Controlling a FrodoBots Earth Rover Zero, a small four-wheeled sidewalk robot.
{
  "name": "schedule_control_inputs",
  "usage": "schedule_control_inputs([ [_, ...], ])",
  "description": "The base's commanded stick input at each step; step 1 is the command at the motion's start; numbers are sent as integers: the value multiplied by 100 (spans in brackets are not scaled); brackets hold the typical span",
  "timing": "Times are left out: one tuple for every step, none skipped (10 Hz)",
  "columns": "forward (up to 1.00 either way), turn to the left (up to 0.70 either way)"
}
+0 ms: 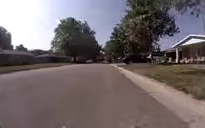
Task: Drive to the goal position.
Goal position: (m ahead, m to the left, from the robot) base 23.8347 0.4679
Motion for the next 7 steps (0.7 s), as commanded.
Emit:
schedule_control_inputs([
  [69,3],
  [69,3],
  [69,3],
  [69,3],
  [69,3],
  [69,3],
  [69,3],
])
